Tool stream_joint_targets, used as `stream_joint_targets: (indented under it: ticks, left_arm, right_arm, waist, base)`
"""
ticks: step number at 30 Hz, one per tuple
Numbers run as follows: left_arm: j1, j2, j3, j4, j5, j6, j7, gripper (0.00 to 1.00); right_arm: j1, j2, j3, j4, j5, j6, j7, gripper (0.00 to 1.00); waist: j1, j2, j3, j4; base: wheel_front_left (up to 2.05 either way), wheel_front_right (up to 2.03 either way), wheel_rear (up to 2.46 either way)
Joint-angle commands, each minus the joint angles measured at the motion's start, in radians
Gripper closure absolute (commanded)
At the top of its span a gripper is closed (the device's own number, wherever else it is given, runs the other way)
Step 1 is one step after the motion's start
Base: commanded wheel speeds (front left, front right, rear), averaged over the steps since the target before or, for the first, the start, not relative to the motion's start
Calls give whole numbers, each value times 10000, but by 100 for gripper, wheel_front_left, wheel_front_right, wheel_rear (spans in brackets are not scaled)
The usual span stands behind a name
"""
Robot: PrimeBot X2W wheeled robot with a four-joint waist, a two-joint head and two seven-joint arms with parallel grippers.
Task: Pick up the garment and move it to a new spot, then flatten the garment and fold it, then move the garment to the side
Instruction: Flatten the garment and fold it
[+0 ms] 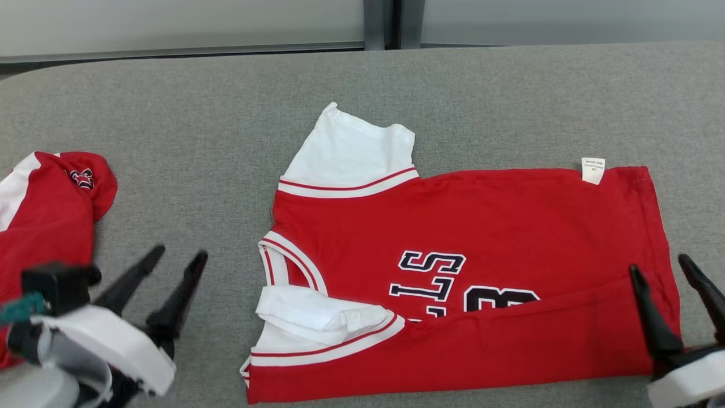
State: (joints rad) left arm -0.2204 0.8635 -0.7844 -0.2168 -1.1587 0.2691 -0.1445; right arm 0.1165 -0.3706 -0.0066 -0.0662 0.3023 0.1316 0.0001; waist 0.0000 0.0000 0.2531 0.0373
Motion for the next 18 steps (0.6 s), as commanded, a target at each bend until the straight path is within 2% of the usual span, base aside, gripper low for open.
stream_joint_targets:
  ticks: [1,4,7,12,13,16,18]
  left_arm:
    - [-1021,22,286,26,141,-256,309,0]
    - [-2611,84,504,477,316,-764,1130,0]
    - [-4271,-86,282,1274,490,-1513,2408,0]
    - [-6672,-623,11,2639,56,-2638,4639,0]
    - [-6672,-623,11,2639,56,-2638,4639,0]
    - [-7766,-917,-150,3417,-303,-3167,5919,0]
    - [-8377,-1009,-294,3904,-246,-3355,6518,0]
  right_arm:
    - [-593,8,447,-24,-321,-18,-205,0]
    - [-1288,124,1086,173,-616,-19,-511,0]
    - [-1990,186,1338,440,-925,-19,-928,0]
    - [-2622,340,1456,779,-1246,-19,-1419,0]
    - [-2622,340,1456,779,-1246,-19,-1419,0]
    - [-2850,504,1480,911,-1398,-18,-1642,0]
    - [-2956,598,1523,1008,-1479,-18,-1767,0]
  waist:
    - [0,0,161,-31]
    - [0,0,436,-132]
    - [0,0,778,-231]
    - [0,0,1530,-632]
    - [0,0,1530,-632]
    - [0,0,1965,-941]
    - [0,0,2221,-1186]
  base:
    - [0,0,0]
    - [0,0,0]
    - [0,0,0]
    - [0,0,0]
    - [0,0,0]
    - [0,0,0]
    - [0,0,0]
